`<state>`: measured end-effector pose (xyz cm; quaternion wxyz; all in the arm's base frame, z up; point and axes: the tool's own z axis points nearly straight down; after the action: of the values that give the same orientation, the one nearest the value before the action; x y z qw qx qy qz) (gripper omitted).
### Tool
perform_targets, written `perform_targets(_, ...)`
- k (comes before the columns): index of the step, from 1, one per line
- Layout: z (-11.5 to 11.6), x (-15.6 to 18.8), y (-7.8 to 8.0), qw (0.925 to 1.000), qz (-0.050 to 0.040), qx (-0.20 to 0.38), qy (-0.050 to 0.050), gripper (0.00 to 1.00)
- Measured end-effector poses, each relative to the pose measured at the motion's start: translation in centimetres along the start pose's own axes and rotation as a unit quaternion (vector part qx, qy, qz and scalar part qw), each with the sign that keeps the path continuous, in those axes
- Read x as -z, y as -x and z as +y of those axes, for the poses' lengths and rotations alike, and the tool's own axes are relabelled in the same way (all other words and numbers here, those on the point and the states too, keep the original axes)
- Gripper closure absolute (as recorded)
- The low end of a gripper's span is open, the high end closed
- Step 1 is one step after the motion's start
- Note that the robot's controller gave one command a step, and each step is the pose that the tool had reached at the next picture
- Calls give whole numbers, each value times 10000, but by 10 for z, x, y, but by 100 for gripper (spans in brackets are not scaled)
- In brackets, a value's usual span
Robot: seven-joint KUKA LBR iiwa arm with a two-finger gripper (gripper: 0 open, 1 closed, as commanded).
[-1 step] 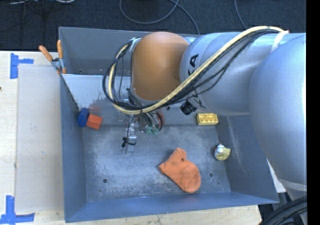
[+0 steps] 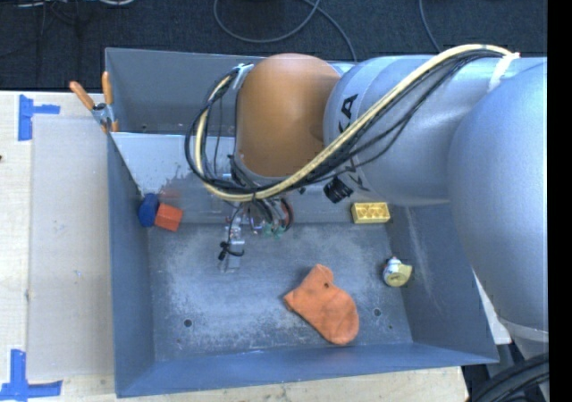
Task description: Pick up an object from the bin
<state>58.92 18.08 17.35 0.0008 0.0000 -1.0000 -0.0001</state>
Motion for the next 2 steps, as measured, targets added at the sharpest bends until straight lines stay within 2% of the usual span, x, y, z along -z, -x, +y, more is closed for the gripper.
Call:
perform_targets(1, -50, -8, -28, 9997, 30, -252, -3, 0)
perform_targets(2, -65, -34, -19, 9976, 4, -691, -4, 0)
